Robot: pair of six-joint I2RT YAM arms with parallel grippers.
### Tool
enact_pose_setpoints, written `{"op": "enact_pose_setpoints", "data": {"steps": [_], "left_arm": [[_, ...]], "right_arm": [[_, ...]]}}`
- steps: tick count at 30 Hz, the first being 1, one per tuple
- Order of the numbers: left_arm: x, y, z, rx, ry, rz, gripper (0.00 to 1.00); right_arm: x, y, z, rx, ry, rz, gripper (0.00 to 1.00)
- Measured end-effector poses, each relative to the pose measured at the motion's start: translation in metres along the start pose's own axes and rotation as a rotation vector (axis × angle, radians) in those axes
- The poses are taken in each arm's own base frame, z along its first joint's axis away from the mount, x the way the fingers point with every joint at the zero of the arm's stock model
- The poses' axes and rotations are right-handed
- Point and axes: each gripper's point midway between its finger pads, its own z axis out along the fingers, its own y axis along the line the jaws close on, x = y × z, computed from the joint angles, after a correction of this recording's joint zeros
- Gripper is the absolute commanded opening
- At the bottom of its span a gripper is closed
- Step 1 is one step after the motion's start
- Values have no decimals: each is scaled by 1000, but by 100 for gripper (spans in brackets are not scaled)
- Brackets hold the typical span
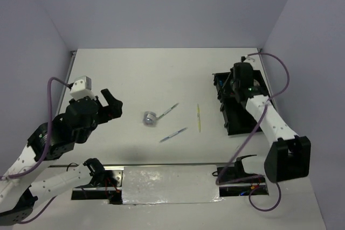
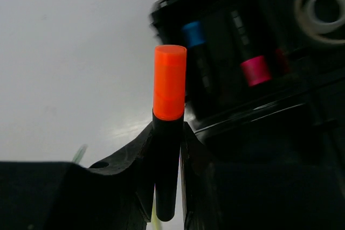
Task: Sort the stationery into containers
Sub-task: Place the pen in the storage box.
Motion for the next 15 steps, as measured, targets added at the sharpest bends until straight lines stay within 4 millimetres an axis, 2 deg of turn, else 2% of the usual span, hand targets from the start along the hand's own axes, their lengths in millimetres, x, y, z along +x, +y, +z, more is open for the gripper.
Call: {"op": "enact_pose_setpoints", "data": {"steps": [3,7,9,11,12,13,14,15], "left_arm": [[-3,15,-11,-2,-11,70,99],[3,34,-17,-10,-23,128,99],[9,43,-17,-17,-26,142,99],[21,53,-15,-26,-18,151,99],[27,57,-13,-32,-10,158,99],[32,59,-11,-40,0,167,99],[35,62,-10,-47,6,174,99],[35,62,-9,-51,8,176,99]], "right_arm": [[-26,-32,25,109,22,6,0],[-34,-49,56,167,99,-8,0],[-37,-51,66,179,124,-13,4],[-42,-49,78,181,141,-20,14],[-44,-49,84,182,147,-22,37],[-44,-48,88,182,153,-22,53],[-43,-48,91,185,160,-24,61],[-40,-49,91,189,168,-21,63]]}}
